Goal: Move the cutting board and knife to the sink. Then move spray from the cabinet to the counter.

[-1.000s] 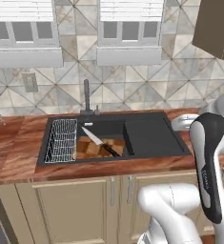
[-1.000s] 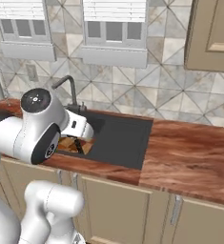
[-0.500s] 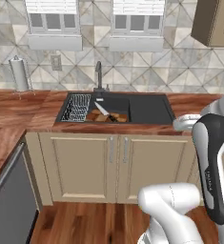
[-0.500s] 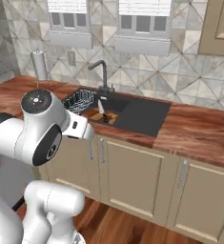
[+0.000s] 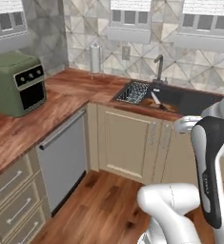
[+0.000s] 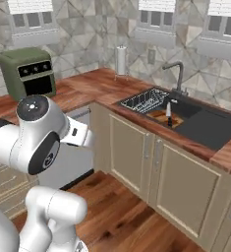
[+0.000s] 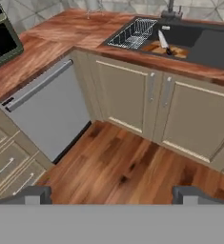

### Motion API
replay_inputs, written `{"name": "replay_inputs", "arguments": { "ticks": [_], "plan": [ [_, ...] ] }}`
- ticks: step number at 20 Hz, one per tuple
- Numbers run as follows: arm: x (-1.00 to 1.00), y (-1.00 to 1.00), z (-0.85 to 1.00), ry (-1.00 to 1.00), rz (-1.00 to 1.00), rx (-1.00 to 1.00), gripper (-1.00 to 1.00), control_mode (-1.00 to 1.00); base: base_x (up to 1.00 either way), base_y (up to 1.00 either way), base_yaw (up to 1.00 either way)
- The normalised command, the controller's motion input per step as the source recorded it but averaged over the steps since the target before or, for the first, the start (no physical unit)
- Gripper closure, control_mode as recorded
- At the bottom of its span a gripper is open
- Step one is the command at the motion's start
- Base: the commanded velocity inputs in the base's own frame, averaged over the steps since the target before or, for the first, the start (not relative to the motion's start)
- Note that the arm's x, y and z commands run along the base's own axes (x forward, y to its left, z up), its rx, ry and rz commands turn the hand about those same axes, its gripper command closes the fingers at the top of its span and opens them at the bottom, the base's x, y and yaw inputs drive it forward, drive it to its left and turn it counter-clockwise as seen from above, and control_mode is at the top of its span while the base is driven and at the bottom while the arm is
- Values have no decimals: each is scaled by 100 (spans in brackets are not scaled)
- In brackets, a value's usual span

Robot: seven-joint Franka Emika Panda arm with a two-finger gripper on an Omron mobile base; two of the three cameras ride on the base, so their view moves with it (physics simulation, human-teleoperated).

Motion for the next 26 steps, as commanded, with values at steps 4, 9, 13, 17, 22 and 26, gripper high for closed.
{"name": "replay_inputs", "arguments": {
  "ticks": [4, 9, 13, 17, 22, 26],
  "plan": [
    [0, 0, 0, 0, 0, 0, -100, 100, -28, -43, 84],
    [0, 0, 0, 0, 0, 0, -100, 100, -39, -15, 84],
    [0, 0, 0, 0, 0, 0, -100, 100, -43, 3, 76],
    [0, 0, 0, 0, 0, 0, -100, 100, -8, 36, 51],
    [0, 0, 0, 0, 0, 0, -100, 100, 24, 11, 25],
    [0, 0, 0, 0, 0, 0, -100, 100, 50, 50, 10]
  ]
}}
